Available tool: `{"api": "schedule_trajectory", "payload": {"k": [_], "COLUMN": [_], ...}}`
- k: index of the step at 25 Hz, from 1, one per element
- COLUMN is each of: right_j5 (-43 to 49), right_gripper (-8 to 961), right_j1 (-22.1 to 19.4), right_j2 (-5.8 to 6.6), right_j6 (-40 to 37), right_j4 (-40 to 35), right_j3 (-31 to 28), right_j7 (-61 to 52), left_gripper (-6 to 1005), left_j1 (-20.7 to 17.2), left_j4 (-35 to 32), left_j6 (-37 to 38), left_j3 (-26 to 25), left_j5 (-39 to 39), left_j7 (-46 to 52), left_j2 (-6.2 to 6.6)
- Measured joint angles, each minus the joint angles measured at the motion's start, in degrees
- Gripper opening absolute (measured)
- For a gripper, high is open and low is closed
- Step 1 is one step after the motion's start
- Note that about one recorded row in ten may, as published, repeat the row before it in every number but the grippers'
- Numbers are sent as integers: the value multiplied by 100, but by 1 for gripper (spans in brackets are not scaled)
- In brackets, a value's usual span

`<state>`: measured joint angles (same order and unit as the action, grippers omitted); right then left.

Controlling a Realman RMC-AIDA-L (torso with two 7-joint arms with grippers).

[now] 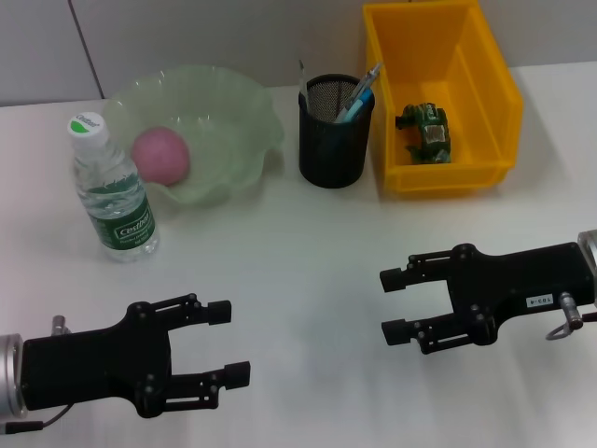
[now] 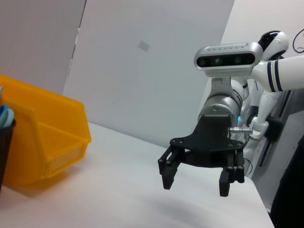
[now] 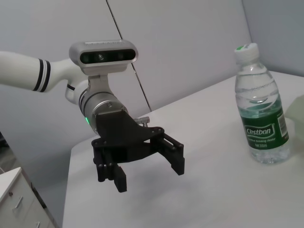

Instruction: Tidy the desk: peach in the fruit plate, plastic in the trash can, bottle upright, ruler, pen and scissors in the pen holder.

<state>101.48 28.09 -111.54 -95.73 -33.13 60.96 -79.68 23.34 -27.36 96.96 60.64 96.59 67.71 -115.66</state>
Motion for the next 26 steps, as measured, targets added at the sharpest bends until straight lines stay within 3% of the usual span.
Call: {"api": "schedule_trajectory", "payload": {"k": [26], "right_j5": [161], "right_gripper": [739], "right_j1": [65], "right_j2": [-27], "right_j6": [47], "right_j4": [-1], "right_j3": [29], "right_j7": [-6], "left_gripper": [811], "left_j1": [-1], "left_j4": [-6], "left_j6": [19], "left_j3": [5], "left_j5": [88], "left_j7": [76], "left_j2": [8]}}
